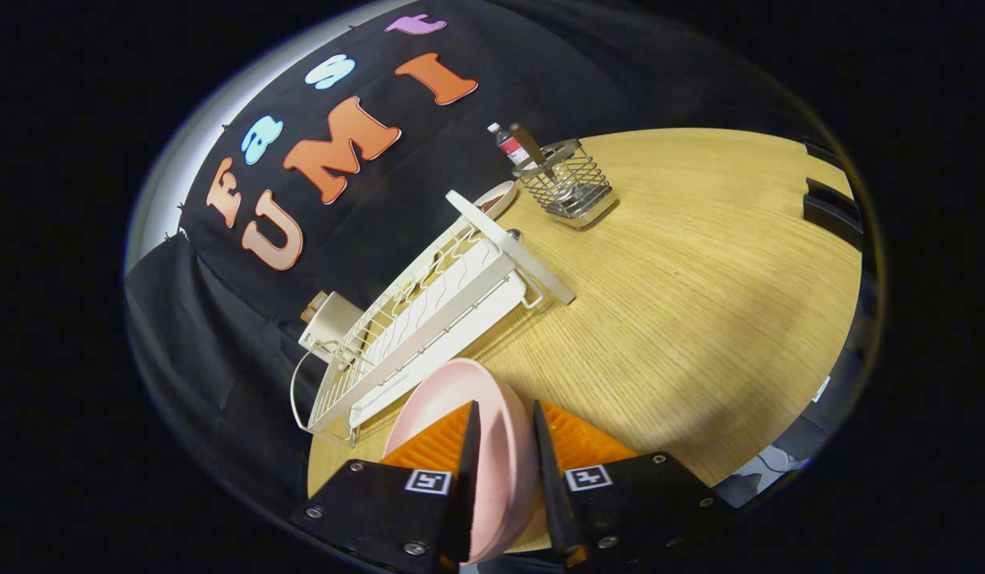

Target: Take the plate from the dish rack, then take the spoon from the basket and place it into the plate.

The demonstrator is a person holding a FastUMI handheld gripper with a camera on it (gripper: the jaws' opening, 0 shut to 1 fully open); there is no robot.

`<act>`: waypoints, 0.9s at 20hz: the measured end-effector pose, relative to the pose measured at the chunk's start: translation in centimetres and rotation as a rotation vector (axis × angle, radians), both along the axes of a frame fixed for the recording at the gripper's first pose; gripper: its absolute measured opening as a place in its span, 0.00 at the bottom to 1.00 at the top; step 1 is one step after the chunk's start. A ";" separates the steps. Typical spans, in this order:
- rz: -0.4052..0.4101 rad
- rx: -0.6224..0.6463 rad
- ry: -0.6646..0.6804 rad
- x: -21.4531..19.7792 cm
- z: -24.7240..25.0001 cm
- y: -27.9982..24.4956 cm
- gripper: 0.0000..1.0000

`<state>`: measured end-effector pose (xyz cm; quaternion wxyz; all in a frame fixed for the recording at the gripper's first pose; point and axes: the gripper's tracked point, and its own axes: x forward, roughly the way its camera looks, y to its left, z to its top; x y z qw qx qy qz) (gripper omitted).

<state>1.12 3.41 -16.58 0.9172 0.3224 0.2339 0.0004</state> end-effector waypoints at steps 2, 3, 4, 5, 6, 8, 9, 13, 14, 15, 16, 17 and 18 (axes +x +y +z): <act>-0.011 -0.009 -0.009 0.0 0.4 -0.7 0.55; -0.021 -0.027 -0.012 0.0 0.7 -1.2 0.60; -0.035 -0.063 -0.017 0.0 0.7 -2.1 0.71; -0.049 -0.107 -0.026 0.0 1.0 -3.1 0.77; -0.060 -0.151 -0.037 0.0 1.5 -4.0 0.88; -0.080 -0.218 -0.067 -0.1 2.7 -5.8 0.97; -0.088 -0.253 -0.085 -0.2 3.4 -6.5 0.98; -0.111 -0.380 -0.150 0.1 6.0 -8.9 0.98; -0.117 -0.405 -0.172 0.3 6.8 -9.2 0.98; -0.123 -0.436 -0.195 0.6 7.6 -9.6 0.98; -0.123 -0.473 -0.220 1.0 8.4 -9.9 0.98; -0.128 -0.511 -0.243 1.4 9.1 -10.2 0.98; -0.133 -0.552 -0.265 2.1 10.0 -10.5 0.98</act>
